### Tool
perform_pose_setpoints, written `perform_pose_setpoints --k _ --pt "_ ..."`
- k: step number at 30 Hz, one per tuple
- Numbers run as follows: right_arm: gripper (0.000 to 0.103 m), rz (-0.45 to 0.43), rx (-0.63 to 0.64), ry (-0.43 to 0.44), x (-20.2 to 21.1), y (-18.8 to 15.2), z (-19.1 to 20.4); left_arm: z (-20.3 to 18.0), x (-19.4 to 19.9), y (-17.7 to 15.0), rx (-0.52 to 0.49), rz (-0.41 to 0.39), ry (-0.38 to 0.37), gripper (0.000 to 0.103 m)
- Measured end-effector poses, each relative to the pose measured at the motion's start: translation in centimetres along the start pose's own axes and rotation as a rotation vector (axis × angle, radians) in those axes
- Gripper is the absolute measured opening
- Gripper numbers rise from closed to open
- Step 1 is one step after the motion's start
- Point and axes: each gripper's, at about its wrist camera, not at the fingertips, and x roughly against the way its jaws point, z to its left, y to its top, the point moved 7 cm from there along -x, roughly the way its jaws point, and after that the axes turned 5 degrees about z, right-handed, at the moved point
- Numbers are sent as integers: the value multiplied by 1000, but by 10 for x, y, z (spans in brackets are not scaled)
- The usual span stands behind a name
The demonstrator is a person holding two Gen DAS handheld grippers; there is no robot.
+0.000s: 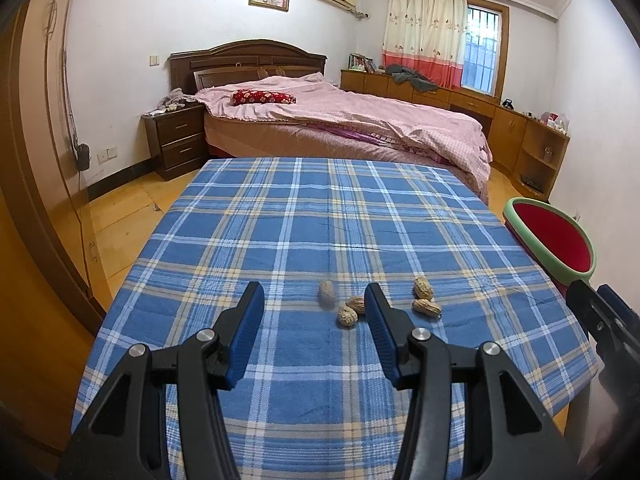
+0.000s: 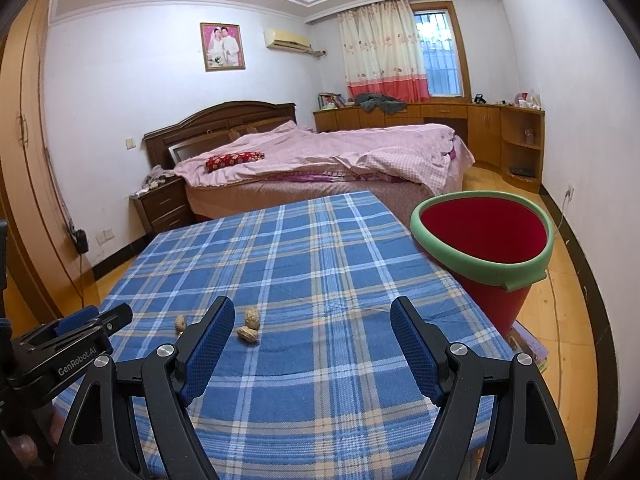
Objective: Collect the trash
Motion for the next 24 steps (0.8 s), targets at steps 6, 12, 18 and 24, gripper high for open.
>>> perform_pose_setpoints --k 6,12,18,24 --pt "81 -4 1 -2 0 -1 0 0 0 -1 0 0 -1 52" --pt "81 -4 2 -1 0 -1 0 0 0 -1 1 -1 -1 52" --pt "81 -3 -1 -1 0 -3 -2 0 0 -2 1 1 1 52" --pt "81 -5 1 -1 0 -5 -2 -1 -1 -2 0 0 0 52"
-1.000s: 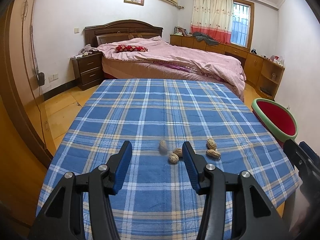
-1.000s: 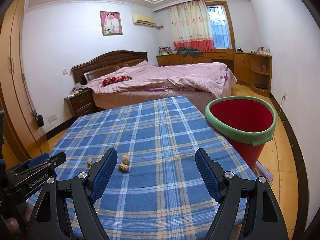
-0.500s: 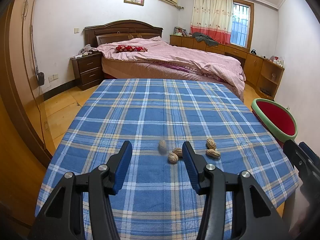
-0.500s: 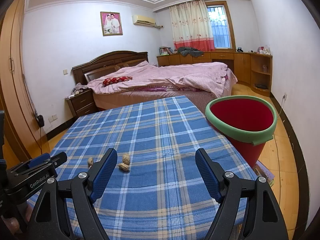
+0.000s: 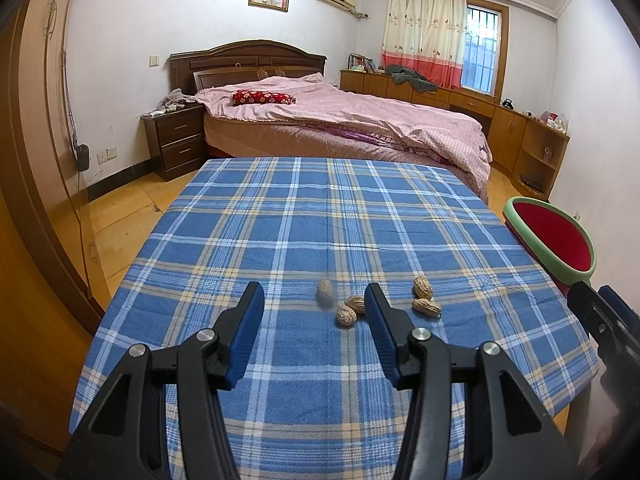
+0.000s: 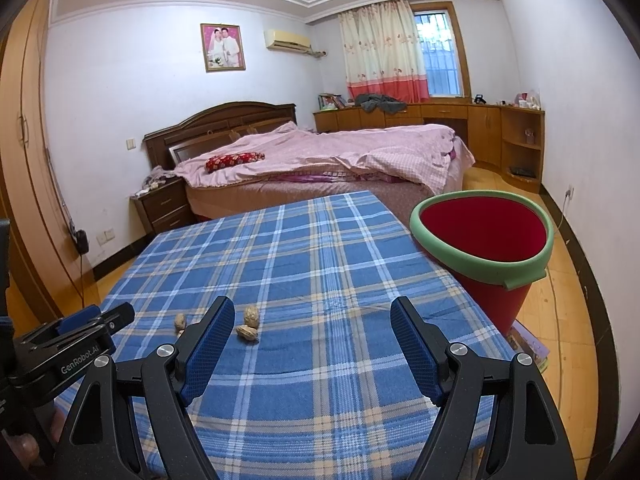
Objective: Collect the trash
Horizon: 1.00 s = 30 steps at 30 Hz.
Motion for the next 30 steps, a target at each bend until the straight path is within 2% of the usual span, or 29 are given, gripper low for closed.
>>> perform_pose_setpoints --k 30 --pt "81 -13 -1 -1 3 5 -2 -6 8 4 -15 -33 8 52"
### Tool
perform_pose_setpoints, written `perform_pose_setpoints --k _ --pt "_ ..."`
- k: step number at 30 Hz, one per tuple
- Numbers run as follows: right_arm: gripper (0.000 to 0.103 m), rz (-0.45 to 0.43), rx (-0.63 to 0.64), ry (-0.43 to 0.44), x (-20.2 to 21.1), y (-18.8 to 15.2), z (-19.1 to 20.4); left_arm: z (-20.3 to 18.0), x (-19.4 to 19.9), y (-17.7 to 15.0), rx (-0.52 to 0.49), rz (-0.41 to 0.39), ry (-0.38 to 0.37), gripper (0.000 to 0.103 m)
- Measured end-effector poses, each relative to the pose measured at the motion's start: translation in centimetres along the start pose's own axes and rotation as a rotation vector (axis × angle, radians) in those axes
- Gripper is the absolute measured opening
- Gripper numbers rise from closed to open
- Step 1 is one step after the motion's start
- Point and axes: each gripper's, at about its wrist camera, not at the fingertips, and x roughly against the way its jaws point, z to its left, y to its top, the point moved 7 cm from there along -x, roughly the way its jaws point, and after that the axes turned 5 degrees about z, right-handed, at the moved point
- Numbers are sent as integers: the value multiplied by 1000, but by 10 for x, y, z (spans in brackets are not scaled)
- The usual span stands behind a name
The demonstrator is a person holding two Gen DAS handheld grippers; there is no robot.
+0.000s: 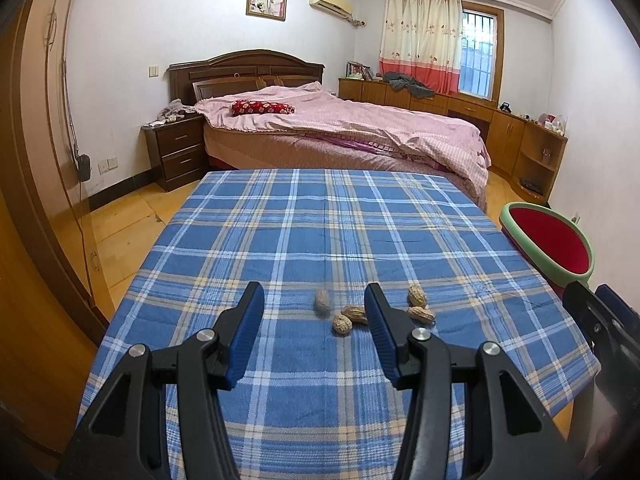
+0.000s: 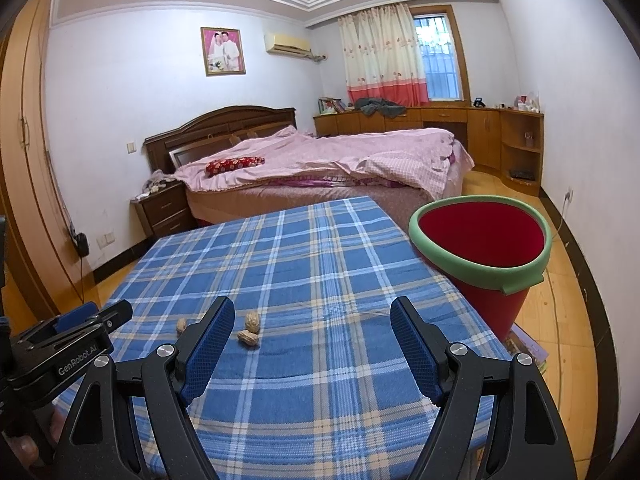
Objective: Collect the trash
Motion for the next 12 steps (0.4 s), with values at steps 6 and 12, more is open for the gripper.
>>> perform_pose_setpoints --k 6,12 --pt "81 -1 0 -4 0 1 0 -1 4 3 -3 -8 -6 52" --pt "81 -1 1 -4 0 1 0 -3 3 2 -2 3 -15 52"
